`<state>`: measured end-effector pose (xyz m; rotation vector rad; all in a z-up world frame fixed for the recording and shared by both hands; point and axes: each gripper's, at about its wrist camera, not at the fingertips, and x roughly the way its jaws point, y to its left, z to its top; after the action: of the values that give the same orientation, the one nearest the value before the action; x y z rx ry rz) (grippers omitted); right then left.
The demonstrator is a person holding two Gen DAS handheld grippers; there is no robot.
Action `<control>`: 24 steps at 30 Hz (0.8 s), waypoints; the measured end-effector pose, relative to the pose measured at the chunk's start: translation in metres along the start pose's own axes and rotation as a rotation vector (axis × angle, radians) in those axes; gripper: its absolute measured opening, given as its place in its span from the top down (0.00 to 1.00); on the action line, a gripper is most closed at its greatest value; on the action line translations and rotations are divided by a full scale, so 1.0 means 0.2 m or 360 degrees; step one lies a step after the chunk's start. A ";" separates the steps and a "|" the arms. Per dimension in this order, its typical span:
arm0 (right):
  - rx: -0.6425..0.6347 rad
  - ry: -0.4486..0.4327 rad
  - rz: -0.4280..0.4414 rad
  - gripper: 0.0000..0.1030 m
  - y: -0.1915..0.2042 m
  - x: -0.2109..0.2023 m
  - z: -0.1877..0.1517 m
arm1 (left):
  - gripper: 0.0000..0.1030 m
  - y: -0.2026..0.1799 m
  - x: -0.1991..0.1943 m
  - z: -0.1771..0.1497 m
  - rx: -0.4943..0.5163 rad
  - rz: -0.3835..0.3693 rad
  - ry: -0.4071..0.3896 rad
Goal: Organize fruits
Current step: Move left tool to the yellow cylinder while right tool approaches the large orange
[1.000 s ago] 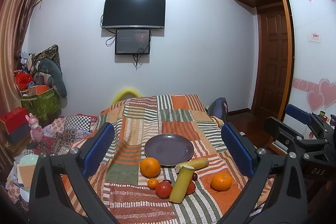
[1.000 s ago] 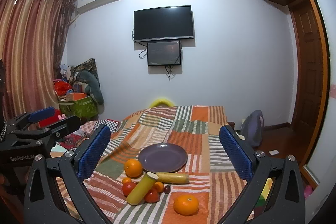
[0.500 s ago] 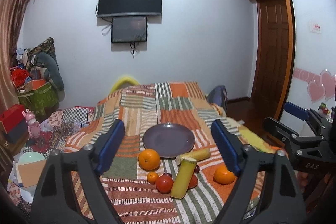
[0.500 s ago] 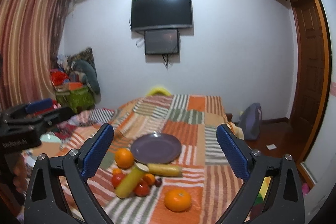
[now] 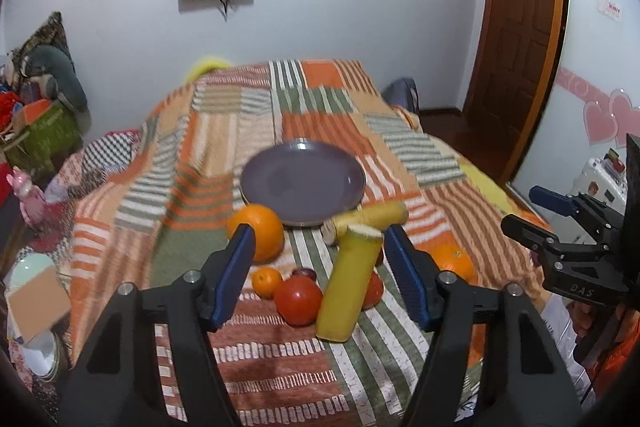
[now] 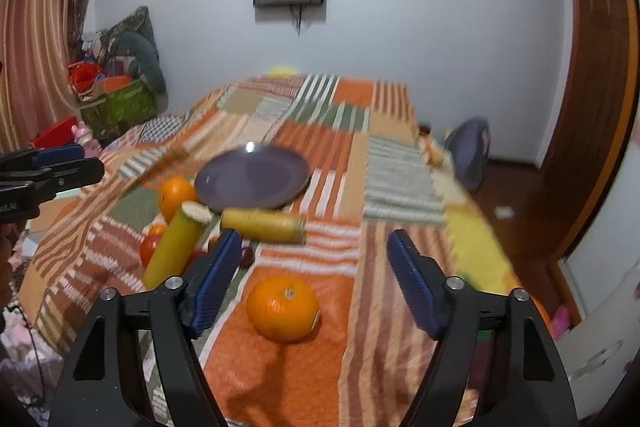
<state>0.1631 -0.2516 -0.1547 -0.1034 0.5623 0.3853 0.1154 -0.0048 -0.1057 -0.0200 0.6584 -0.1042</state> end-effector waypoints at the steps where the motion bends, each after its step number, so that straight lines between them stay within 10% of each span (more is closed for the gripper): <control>1: 0.0017 0.0032 0.0023 0.32 -0.01 0.02 -0.01 | 0.39 0.00 0.04 -0.02 0.0004 -0.0014 0.0033; 24: 0.0101 0.0373 0.0262 0.35 0.01 0.36 -0.21 | 0.49 -0.08 0.53 -0.18 0.0019 -0.0165 0.0403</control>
<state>0.1978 -0.2353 -0.2281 -0.0416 0.8168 0.5189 0.1756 -0.0303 -0.1971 -0.0299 0.9100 -0.2130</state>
